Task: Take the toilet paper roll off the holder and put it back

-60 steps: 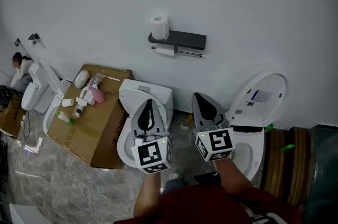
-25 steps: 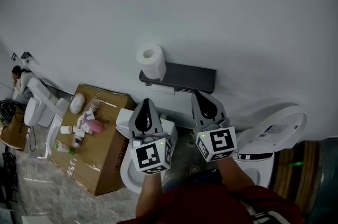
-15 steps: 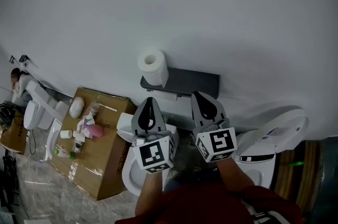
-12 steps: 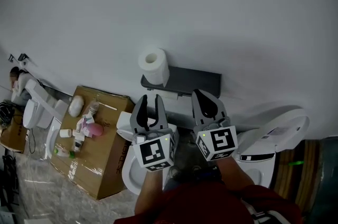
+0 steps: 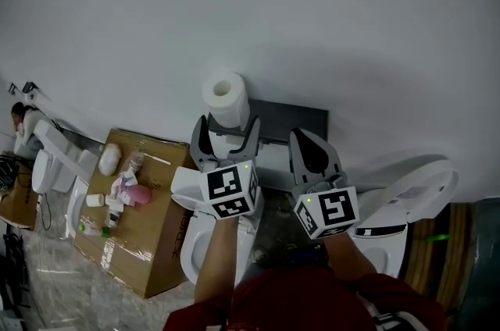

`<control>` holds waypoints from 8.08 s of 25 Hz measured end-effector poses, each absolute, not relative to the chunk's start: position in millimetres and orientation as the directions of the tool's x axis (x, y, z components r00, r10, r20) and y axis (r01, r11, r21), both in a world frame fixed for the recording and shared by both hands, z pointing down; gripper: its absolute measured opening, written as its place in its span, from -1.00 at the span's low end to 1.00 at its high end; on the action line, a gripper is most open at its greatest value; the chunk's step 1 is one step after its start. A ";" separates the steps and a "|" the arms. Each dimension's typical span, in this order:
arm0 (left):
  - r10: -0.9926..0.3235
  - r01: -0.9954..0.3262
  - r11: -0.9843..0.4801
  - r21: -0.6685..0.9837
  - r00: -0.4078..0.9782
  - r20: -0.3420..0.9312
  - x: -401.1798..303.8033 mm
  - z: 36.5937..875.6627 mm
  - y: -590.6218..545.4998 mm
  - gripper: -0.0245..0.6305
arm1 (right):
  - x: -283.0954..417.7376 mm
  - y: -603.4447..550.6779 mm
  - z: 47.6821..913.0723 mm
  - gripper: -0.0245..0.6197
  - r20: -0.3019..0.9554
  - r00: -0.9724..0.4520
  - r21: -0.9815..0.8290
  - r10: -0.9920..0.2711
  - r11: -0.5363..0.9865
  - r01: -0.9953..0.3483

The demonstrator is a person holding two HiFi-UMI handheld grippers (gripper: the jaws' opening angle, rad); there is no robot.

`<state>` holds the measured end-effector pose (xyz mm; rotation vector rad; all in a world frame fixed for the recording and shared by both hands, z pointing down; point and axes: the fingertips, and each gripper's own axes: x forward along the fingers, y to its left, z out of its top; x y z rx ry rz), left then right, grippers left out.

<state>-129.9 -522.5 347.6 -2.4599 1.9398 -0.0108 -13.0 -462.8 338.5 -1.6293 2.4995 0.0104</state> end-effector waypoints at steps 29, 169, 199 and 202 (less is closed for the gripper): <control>-0.979 -0.980 -0.193 -0.050 0.196 -0.052 -145.6 328.1 -565.7 0.37 | -13.2 -478.7 344.5 -0.90 -0.124 -0.370 -0.085 -0.921 0.382 -0.920; -0.945 -0.971 -0.209 -0.118 0.232 -0.232 -139.8 264.5 -537.3 0.37 | -13.5 -464.4 347.2 -0.90 -0.113 -0.391 -0.057 -0.913 0.399 -0.915; -0.989 -0.989 -0.147 -0.033 0.148 -0.030 -166.1 372.3 -457.8 0.37 | -22.4 -460.5 358.4 -0.90 -0.089 -0.422 -0.036 -0.902 0.426 -0.904; -0.988 -0.988 -0.148 -0.032 0.149 -0.035 -165.1 369.6 -456.5 0.37 | -20.6 -459.8 358.7 -0.90 -0.088 -0.419 -0.041 -0.904 0.423 -0.905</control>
